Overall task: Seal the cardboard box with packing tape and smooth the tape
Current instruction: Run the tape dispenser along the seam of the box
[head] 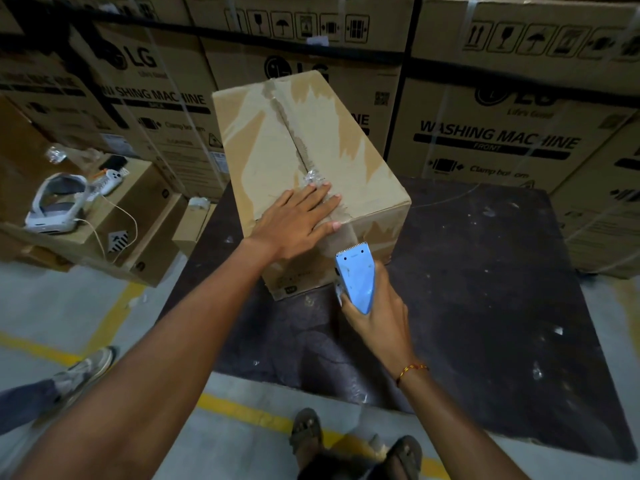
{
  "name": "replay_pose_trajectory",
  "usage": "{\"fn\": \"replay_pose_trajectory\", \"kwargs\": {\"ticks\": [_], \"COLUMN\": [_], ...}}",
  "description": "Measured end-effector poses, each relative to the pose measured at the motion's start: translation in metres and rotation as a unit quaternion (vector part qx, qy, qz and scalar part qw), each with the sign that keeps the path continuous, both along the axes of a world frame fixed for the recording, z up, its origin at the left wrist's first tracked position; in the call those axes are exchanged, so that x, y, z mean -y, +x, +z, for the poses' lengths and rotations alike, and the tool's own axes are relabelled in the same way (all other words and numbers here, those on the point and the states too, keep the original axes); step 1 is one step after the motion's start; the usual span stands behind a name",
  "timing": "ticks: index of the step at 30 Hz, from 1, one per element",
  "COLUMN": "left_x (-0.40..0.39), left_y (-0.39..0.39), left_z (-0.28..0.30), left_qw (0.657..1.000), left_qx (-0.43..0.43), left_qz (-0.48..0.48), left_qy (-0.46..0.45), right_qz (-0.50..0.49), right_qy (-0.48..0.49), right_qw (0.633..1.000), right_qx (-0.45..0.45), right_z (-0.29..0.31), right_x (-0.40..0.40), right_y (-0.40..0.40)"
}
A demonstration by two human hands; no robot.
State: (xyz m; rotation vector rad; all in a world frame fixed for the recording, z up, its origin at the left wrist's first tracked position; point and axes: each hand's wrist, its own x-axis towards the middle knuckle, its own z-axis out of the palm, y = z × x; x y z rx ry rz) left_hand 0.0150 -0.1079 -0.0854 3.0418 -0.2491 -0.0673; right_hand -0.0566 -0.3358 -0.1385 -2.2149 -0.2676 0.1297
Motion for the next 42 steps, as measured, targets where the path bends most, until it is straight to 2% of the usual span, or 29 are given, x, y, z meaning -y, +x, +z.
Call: {"fn": "replay_pose_trajectory", "kwargs": {"ticks": [6, 12, 19, 23, 27, 32, 37, 39, 42], "left_x": [-0.001, 0.000, 0.001, -0.001, -0.002, -0.001, -0.001, 0.000, 0.001], "left_y": [-0.002, -0.002, -0.003, -0.001, 0.000, -0.001, -0.002, -0.002, -0.003], "left_z": [-0.001, -0.002, -0.001, 0.000, -0.002, -0.001, -0.003, -0.002, 0.000], "left_qw": [1.000, 1.000, 1.000, 1.000, 1.000, 1.000, 1.000, 1.000, 1.000], "left_qx": [0.000, 0.002, -0.006, -0.009, -0.006, -0.006, -0.006, -0.003, -0.006], "left_qz": [0.001, 0.000, 0.001, 0.000, -0.004, -0.005, -0.007, -0.004, -0.003], "left_qy": [-0.011, -0.008, -0.006, -0.008, -0.009, -0.006, -0.005, -0.005, -0.013], "right_qz": [0.001, 0.009, 0.005, -0.007, 0.006, 0.019, 0.030, 0.023, 0.003], "right_qy": [-0.007, -0.054, -0.031, 0.032, 0.033, 0.034, 0.105, 0.104, 0.017], "right_qw": [1.000, 0.997, 0.997, 0.999, 0.997, 0.993, 0.983, 0.984, 0.998], "right_qx": [0.020, 0.052, 0.066, 0.008, -0.073, -0.110, -0.150, -0.142, -0.063], "right_z": [0.009, 0.011, 0.018, 0.025, 0.027, 0.028, 0.026, 0.027, 0.034], "right_x": [0.006, 0.014, 0.017, 0.016, 0.020, 0.026, 0.031, 0.032, 0.029], "right_y": [-0.005, -0.006, -0.008, -0.011, -0.004, -0.003, -0.007, -0.010, -0.017]}}
